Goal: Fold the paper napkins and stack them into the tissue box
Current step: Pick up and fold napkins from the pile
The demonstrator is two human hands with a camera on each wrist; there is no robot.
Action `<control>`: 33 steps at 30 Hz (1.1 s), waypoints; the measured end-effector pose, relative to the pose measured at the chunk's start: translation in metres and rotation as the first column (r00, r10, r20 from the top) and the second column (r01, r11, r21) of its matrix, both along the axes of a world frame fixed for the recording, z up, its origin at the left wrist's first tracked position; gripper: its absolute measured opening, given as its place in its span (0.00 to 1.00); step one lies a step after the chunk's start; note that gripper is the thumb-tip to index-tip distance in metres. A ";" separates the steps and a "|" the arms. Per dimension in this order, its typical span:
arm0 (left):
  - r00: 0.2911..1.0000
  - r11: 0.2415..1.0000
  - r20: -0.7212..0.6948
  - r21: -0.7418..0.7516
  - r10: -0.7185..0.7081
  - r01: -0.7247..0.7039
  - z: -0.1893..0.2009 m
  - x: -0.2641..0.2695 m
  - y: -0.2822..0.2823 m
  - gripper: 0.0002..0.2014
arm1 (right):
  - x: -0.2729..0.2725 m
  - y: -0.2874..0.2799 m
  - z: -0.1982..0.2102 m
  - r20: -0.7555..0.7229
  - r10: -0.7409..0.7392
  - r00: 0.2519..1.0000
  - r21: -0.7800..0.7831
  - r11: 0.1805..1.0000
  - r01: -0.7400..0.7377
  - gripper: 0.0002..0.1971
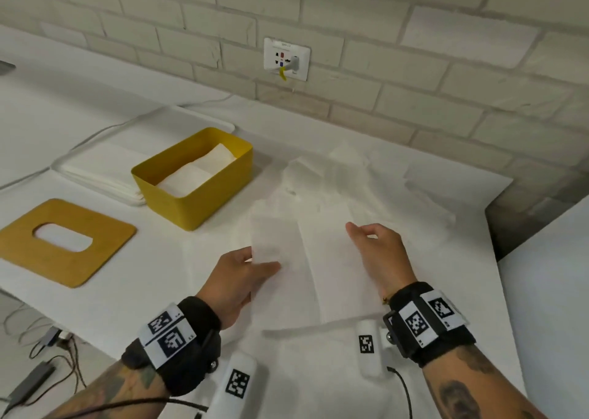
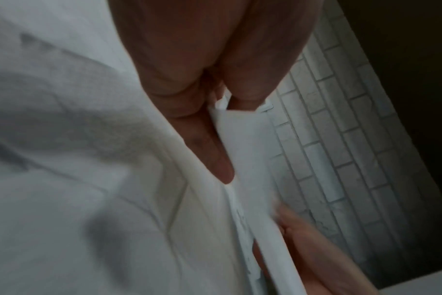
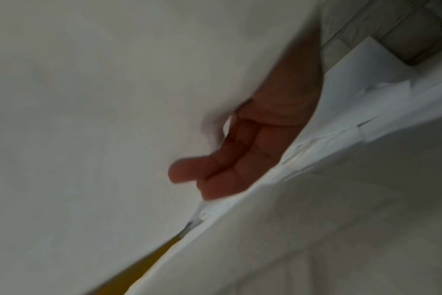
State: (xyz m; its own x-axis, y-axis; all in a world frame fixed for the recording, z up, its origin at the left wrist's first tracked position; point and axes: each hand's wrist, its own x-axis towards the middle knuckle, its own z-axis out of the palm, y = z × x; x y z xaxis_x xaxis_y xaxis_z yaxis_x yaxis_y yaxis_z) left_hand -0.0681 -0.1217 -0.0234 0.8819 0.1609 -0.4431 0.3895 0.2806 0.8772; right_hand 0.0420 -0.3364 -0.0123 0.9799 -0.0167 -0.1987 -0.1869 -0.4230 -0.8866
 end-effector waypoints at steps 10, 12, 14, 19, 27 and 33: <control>0.998 1.000 -0.054 0.021 -0.022 0.023 -0.017 -0.005 0.023 0.13 | -0.060 0.024 0.007 -0.011 0.320 0.947 -0.062 0.945 -0.320 0.11; 0.998 0.999 -0.044 -0.032 -0.038 0.037 -0.020 -0.005 0.028 0.13 | -0.081 0.049 0.011 -0.019 0.433 0.901 -0.047 0.900 -0.434 0.17; 0.997 0.995 -0.067 -0.094 -0.030 0.023 -0.021 -0.006 0.031 0.18 | -0.094 0.071 0.011 -0.068 0.524 0.849 -0.020 0.850 -0.526 0.22; 0.991 0.976 -0.137 -0.217 -0.008 -0.022 -0.027 0.000 0.042 0.32 | -0.088 0.087 0.015 -0.109 0.554 0.825 0.011 0.831 -0.556 0.19; 1.000 0.977 -0.030 -0.214 -0.007 0.001 -0.030 0.000 0.075 0.13 | -0.008 0.016 0.004 -0.091 -0.195 0.977 -0.335 0.929 0.154 0.22; 1.000 0.971 0.000 -0.236 -0.025 0.025 -0.037 0.004 0.095 0.14 | 0.001 0.014 -0.002 -0.219 -0.224 0.950 -0.389 0.913 0.125 0.32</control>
State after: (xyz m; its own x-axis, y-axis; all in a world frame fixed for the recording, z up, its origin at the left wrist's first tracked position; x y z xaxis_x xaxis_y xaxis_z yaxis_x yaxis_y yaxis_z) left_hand -0.0639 -0.0267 -0.0604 0.8830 0.0294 -0.4684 0.4014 0.4699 0.7862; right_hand 0.0427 -0.3221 -0.0146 0.8713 -0.3025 -0.3863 -0.4853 -0.6473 -0.5878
